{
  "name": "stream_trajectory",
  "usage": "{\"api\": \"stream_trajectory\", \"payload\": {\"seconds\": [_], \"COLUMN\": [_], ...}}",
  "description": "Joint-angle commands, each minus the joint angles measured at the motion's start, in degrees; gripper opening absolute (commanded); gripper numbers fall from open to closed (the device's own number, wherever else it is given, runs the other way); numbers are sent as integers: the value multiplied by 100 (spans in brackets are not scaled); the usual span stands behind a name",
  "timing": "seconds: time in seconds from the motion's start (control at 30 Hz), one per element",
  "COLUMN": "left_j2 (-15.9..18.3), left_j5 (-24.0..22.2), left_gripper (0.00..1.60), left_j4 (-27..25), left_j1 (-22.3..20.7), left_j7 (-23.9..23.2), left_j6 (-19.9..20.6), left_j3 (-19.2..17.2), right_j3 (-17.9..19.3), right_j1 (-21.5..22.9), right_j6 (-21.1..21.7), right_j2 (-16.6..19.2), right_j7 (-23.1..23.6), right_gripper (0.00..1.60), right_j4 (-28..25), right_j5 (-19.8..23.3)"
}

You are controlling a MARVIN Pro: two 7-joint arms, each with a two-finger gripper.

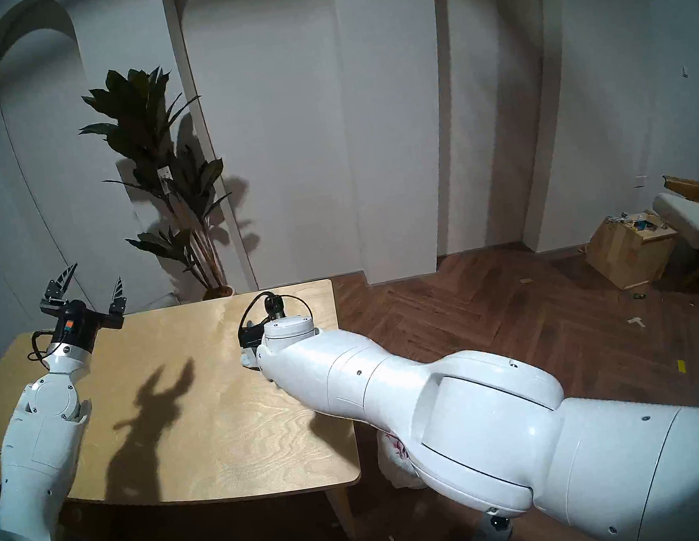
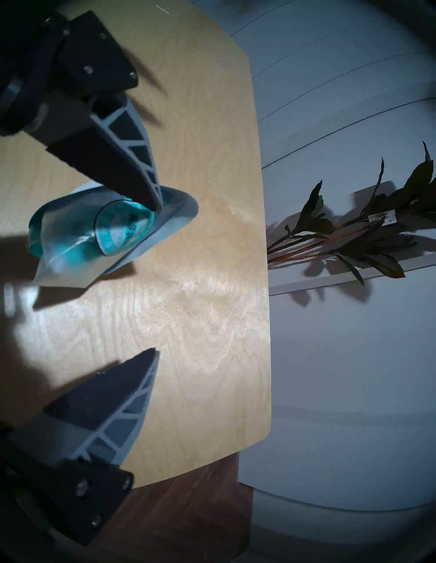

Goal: Put the trash into the trash bin on the ground

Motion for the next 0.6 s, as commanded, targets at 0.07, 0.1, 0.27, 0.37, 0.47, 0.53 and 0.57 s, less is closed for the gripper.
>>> {"api": "stream_trajectory", "payload": {"seconds": [0.07, 0.1, 0.27, 0.37, 0.47, 0.53, 0.57], "left_j2": [141, 145, 164, 174, 181, 190, 192], "left_j5": [-101, -114, -167, -200, -222, -251, -261], "left_gripper": [160, 160, 160, 160, 160, 160, 160], "left_j4": [-302, -321, -398, -445, -477, -517, -531], "left_j1": [97, 116, 200, 251, 287, 334, 349], "left_j7": [-26, -36, -77, -100, -115, -134, -141], "left_j6": [70, 83, 141, 180, 208, 244, 256], "left_j3": [-153, -160, -191, -209, -222, -239, -245], "right_j3": [-25, -31, -61, -94, -126, -172, -189], "right_j1": [45, 38, 10, 2, -8, -23, -28], "right_j6": [-73, -71, -63, -56, -53, -50, -50], "right_j2": [-99, -99, -99, -99, -99, -99, -99], "right_j7": [70, 79, 113, 132, 144, 157, 162], "right_gripper": [160, 160, 160, 160, 160, 160, 160], "right_j4": [-54, -54, -57, -57, -54, -46, -42], "right_j5": [36, 44, 81, 99, 111, 131, 138]}}
